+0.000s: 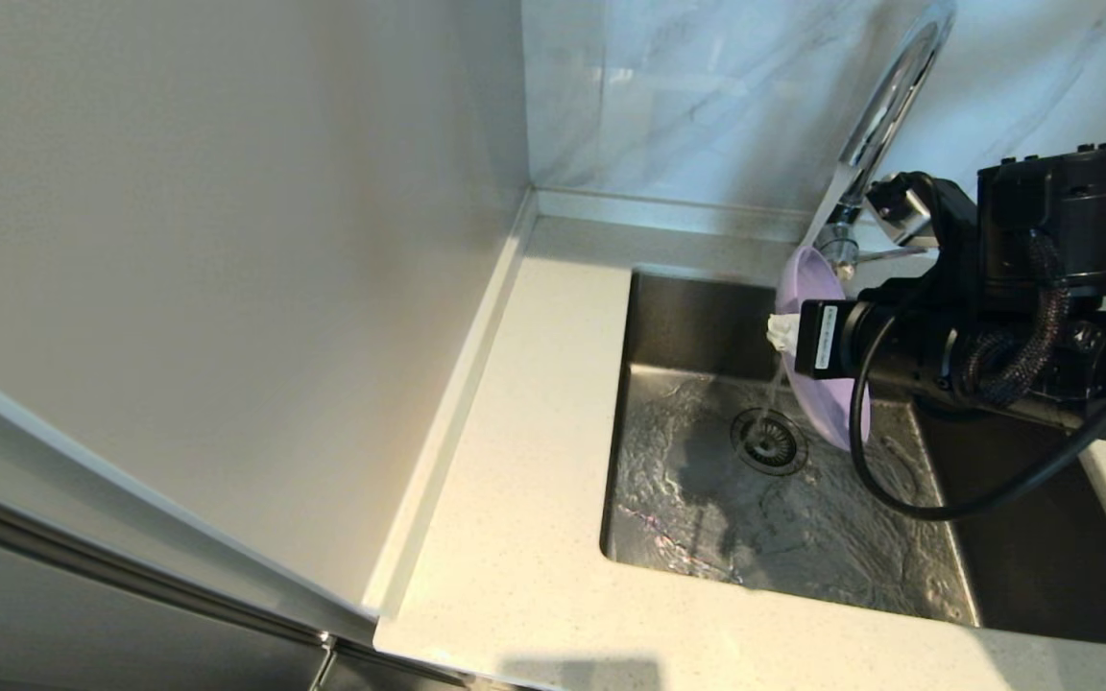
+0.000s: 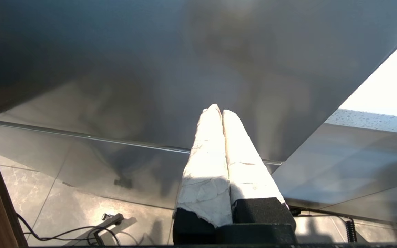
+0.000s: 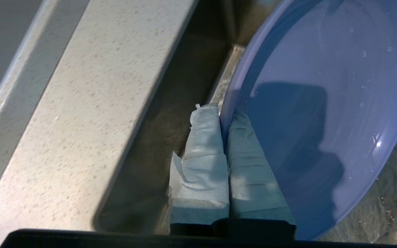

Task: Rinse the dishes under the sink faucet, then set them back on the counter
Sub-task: Rinse the plate, then place the plate on the table

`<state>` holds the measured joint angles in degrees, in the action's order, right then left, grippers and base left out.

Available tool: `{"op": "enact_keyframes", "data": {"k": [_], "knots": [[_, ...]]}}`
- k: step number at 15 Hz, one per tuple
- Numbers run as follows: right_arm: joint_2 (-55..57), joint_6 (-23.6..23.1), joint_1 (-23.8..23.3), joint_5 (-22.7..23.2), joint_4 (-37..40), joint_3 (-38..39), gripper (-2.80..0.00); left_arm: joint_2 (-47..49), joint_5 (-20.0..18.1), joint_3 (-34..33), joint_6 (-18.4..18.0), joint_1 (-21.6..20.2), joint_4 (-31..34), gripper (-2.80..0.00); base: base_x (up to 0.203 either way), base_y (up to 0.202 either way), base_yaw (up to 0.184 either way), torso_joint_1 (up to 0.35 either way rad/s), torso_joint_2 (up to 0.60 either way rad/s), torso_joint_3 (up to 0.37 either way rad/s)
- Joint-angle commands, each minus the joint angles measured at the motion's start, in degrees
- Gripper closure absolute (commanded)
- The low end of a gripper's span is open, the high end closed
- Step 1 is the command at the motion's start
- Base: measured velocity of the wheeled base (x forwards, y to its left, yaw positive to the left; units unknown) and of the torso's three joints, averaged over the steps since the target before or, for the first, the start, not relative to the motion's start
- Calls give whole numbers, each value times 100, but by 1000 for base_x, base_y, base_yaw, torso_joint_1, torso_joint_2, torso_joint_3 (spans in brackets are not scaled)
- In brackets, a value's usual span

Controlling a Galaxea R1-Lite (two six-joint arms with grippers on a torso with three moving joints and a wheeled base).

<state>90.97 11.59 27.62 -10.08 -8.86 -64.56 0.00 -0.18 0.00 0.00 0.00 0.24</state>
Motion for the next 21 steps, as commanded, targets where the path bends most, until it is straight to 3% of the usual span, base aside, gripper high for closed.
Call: {"op": "enact_keyframes", "data": {"k": [1, 3, 6, 9, 10, 13, 16, 18, 21], "knots": [[-237, 8, 125, 51, 4, 138, 0, 0, 1, 0, 0, 0, 2, 0, 0, 0, 0, 0, 0, 0], [-606, -11, 230, 419, 56, 333, 0, 0, 1, 0, 0, 0, 2, 0, 0, 0, 0, 0, 0, 0], [-958, -8, 234, 467, 191, 538, 0, 0, 1, 0, 0, 0, 2, 0, 0, 0, 0, 0, 0, 0], [-1464, 45, 45, -230, 511, 964, 0, 0, -4, 0, 0, 0, 2, 0, 0, 0, 0, 0, 0, 0], [-1707, 208, -75, -255, 533, 961, 0, 0, 1, 0, 0, 0, 2, 0, 0, 0, 0, 0, 0, 0], [-2550, 989, -267, -33, 703, 1195, 0, 0, -8, 0, 0, 0, 2, 0, 0, 0, 0, 0, 0, 0], [-2796, 2594, -313, 642, 793, 2139, 0, 0, 1, 0, 0, 0, 2, 0, 0, 0, 0, 0, 0, 0], [-2934, 2853, -427, 929, 1032, 1718, 0, 0, 0, 0, 0, 0, 2, 0, 0, 0, 0, 0, 0, 0], [-3152, 3088, -672, 1339, 2063, 79, 0, 0, 1, 0, 0, 0, 2, 0, 0, 0, 0, 0, 0, 0]]}}
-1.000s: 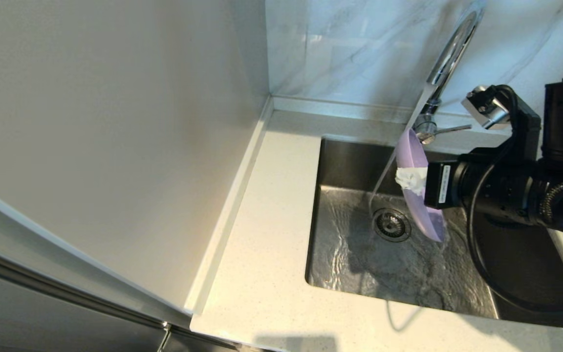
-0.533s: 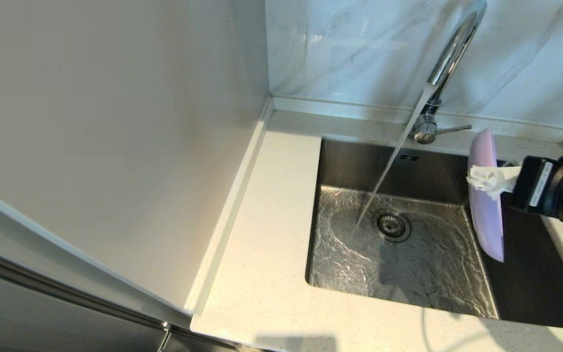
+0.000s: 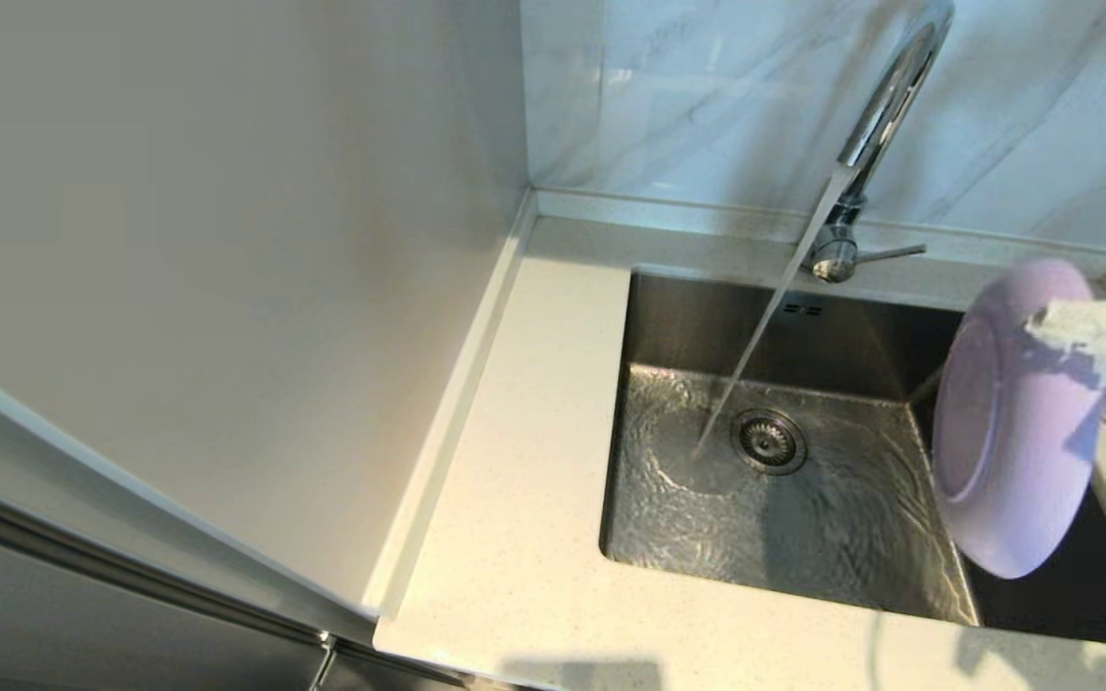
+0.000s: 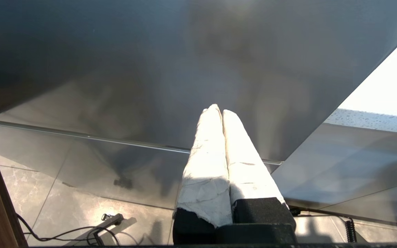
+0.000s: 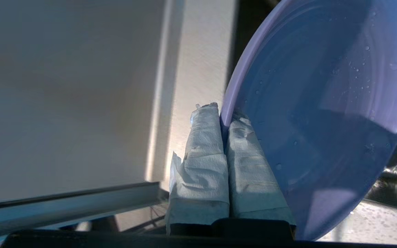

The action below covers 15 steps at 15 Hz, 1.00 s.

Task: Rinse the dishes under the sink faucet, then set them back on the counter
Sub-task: Place the plate on the table

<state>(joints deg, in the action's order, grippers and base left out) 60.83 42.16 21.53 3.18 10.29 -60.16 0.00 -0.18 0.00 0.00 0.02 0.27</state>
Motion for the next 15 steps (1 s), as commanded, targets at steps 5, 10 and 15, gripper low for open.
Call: {"op": "enact_keyframes", "data": {"k": [5, 10, 15], "knots": [[-82, -638, -281, -805, 2259, -492, 0, 0, 1, 0, 0, -2, 0, 0, 0, 0, 0, 0, 0, 0], [-493, -2316, -643, -1981, 3246, -181, 0, 0, -8, 0, 0, -2, 0, 0, 0, 0, 0, 0, 0, 0], [-897, -2864, -783, -2053, 2897, 1091, 0, 0, 1, 0, 0, -2, 0, 0, 0, 0, 0, 0, 0, 0]]}}
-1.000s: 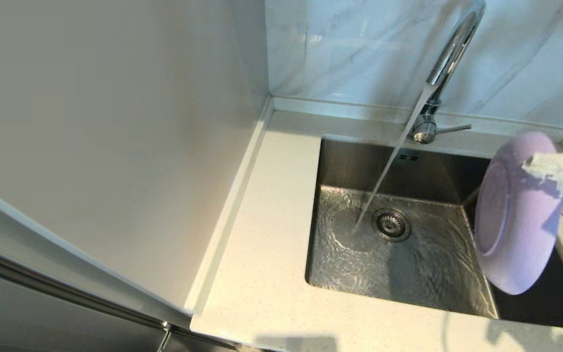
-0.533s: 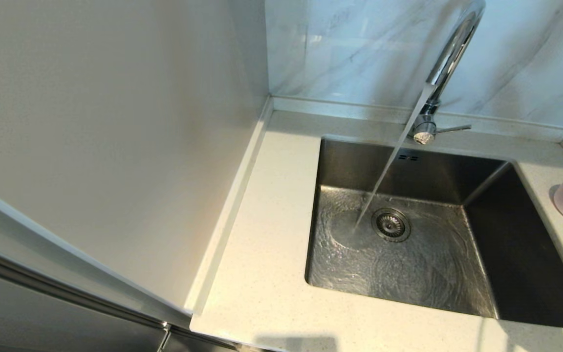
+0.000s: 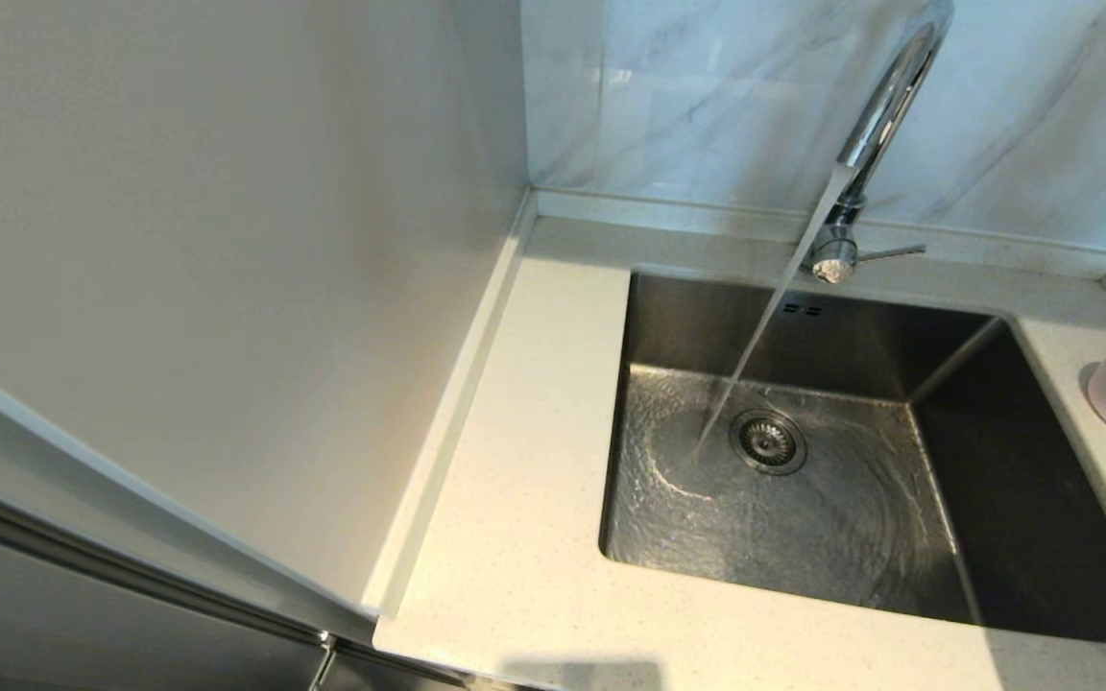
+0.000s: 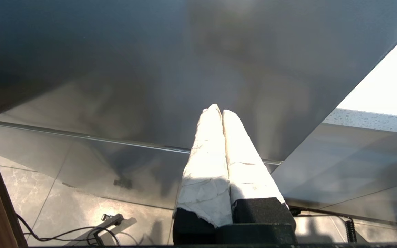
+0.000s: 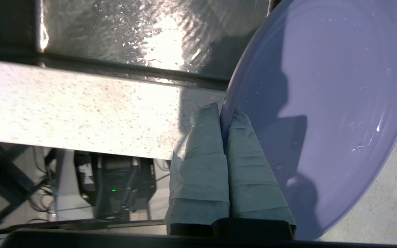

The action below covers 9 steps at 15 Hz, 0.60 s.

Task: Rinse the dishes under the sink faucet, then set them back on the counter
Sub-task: Place the plate on the table

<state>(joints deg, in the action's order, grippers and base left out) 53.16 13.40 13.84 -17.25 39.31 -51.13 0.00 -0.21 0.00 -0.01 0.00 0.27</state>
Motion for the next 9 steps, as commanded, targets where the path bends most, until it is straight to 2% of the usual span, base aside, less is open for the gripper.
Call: {"op": "enact_keyframes", "data": {"k": [1, 3, 6, 9], "knots": [[-182, -152, -20, -18, -322, 462, 0, 0, 3, 0, 1, 0, 0, 0, 0, 0, 0, 0, 0, 0], [4, -355, -249, -77, -887, 964, 0, 0, 3, 0, 1, 0, 0, 0, 0, 0, 0, 0, 0, 0], [573, -477, -1013, -100, -2203, 1600, 0, 0, 3, 0, 1, 0, 0, 0, 0, 0, 0, 0, 0, 0], [967, -1001, -1645, -75, -3178, 2070, 0, 0, 3, 0, 1, 0, 0, 0, 0, 0, 0, 0, 0, 0]]}}
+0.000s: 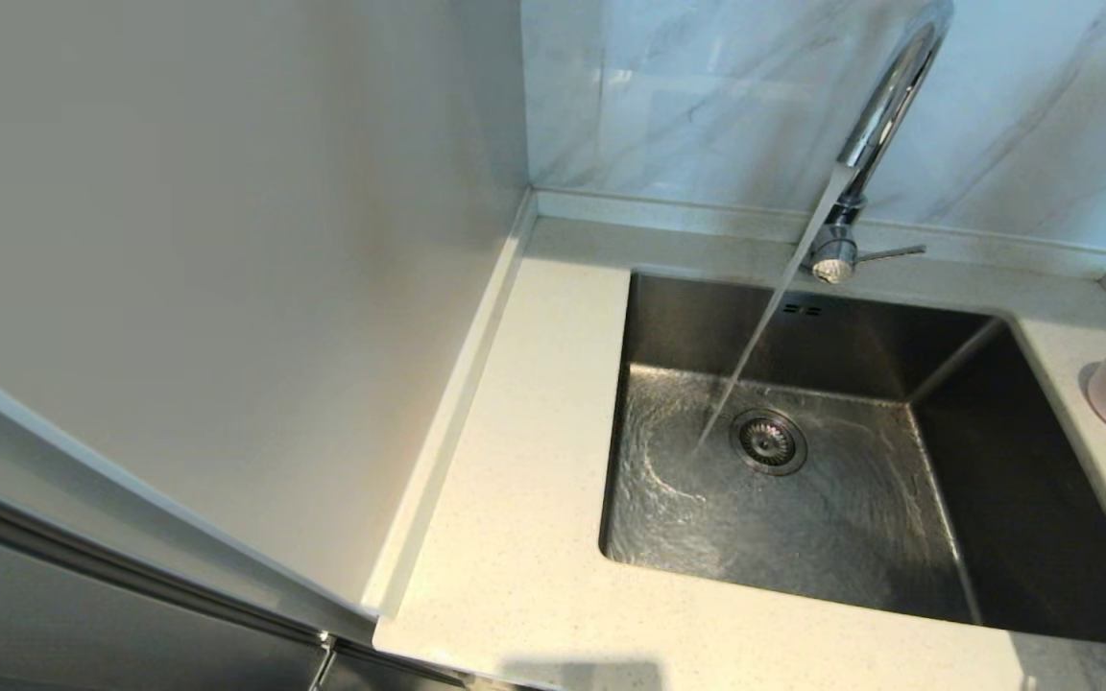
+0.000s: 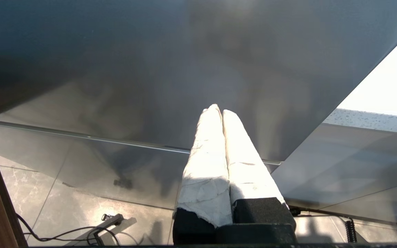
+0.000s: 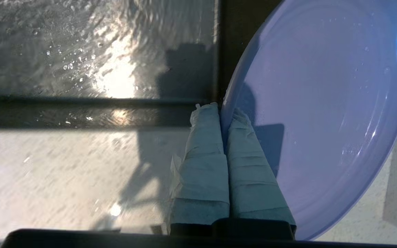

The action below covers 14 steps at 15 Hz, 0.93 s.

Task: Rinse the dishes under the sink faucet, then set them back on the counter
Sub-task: Place the plate on the table

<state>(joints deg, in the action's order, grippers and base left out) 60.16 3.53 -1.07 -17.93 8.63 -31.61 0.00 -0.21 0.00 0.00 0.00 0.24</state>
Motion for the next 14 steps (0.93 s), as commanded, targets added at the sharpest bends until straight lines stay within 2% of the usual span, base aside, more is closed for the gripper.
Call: {"op": "enact_keyframes", "data": {"k": [1, 8, 11, 14], "knots": [[414, -37, -269, 3, -261, 162, 0, 0, 1, 0, 0, 0, 2, 0, 0, 0, 0, 0, 0, 0], [1142, -650, -1401, 29, -1193, 426, 0, 0, 3, 0, 0, 0, 2, 0, 0, 0, 0, 0, 0, 0], [1209, -790, -1700, 368, -1229, 526, 0, 0, -5, 0, 0, 0, 2, 0, 0, 0, 0, 0, 0, 0], [1247, -946, -1813, 421, -1247, 703, 0, 0, 3, 0, 0, 0, 2, 0, 0, 0, 0, 0, 0, 0]]}}
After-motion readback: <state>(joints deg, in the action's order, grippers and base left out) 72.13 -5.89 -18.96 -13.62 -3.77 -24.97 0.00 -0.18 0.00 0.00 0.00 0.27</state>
